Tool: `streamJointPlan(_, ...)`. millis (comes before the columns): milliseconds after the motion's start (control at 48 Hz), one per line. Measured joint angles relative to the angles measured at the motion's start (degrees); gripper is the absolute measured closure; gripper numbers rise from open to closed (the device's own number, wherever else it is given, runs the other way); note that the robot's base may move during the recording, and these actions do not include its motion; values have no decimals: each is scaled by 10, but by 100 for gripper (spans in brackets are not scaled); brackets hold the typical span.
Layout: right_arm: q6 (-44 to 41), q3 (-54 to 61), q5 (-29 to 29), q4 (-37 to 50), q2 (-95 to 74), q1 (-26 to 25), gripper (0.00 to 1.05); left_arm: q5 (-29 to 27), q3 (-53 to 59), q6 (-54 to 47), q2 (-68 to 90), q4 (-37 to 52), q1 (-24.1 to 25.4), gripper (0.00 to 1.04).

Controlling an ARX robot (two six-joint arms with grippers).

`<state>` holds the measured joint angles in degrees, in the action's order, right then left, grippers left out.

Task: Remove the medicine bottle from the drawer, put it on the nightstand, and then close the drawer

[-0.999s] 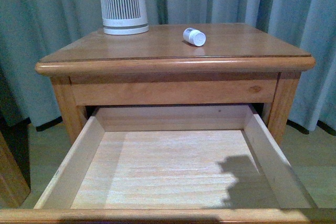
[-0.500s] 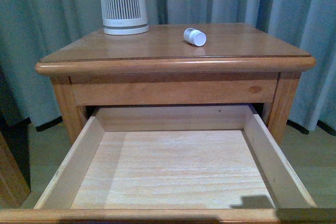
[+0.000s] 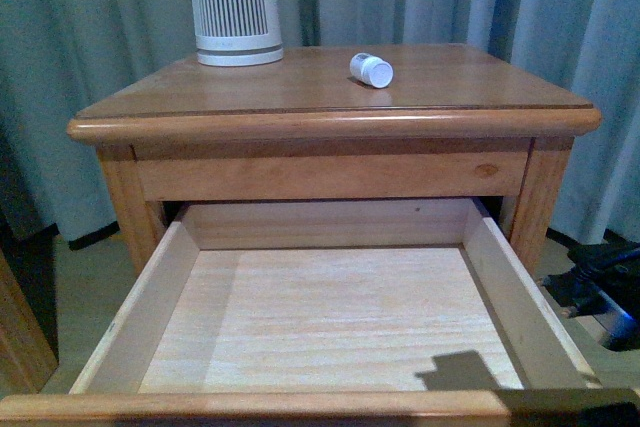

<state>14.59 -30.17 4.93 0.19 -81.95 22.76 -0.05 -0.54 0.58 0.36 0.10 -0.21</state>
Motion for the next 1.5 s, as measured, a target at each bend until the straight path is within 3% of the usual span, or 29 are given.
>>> streamJointPlan(375, -131, -101, 4, 152, -181, -77, 101, 0, 0, 0, 0, 0, 0, 6)
streamJointPlan(874, -277, -243, -6, 207, -318, -96, 101, 0, 0, 0, 0, 0, 0, 6)
streamJointPlan(1499, -443, -303, -6, 269, -380, -123, 101, 0, 0, 0, 0, 0, 0, 6)
